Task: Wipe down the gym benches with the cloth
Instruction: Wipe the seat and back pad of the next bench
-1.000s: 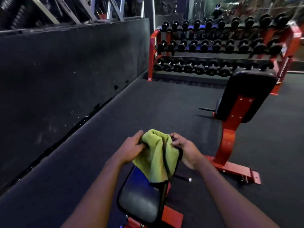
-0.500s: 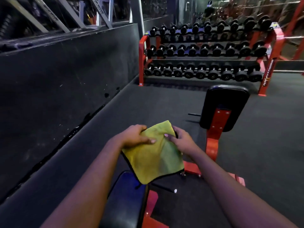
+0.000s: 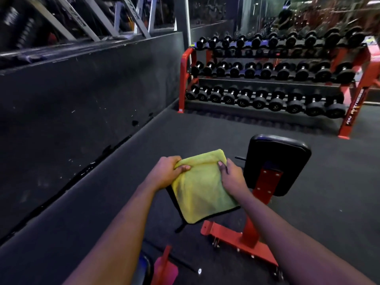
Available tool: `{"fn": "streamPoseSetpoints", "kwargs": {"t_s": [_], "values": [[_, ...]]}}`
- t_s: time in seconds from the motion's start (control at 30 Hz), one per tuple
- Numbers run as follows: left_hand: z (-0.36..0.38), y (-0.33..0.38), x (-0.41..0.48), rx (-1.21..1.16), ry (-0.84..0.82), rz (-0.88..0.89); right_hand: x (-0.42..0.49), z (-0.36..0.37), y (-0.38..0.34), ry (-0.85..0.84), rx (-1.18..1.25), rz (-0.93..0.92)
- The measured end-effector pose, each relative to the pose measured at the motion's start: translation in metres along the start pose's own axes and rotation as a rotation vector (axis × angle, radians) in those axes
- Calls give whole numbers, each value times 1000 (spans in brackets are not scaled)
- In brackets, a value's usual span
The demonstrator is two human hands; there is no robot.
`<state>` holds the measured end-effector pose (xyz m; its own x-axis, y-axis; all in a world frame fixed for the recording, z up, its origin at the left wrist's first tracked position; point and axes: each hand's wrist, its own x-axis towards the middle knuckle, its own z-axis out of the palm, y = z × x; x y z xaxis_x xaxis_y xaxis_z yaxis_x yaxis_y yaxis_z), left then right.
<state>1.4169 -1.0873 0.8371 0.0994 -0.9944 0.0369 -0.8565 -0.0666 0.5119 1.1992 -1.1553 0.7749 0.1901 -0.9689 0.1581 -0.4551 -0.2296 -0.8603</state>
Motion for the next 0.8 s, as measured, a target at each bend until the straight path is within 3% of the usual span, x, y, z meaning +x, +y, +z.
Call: {"fn": "streamPoseSetpoints", "kwargs": {"t_s": [0.3, 0.6, 0.8], "values": [[-5, -31, 112, 4, -15, 17, 121, 15, 9, -15, -33, -1], [-6, -141, 354, 4, -115, 19, 343, 109, 48, 59, -39, 29], [-24, -172, 512, -64, -205, 108, 469, 134, 44, 165, -21, 122]]}}
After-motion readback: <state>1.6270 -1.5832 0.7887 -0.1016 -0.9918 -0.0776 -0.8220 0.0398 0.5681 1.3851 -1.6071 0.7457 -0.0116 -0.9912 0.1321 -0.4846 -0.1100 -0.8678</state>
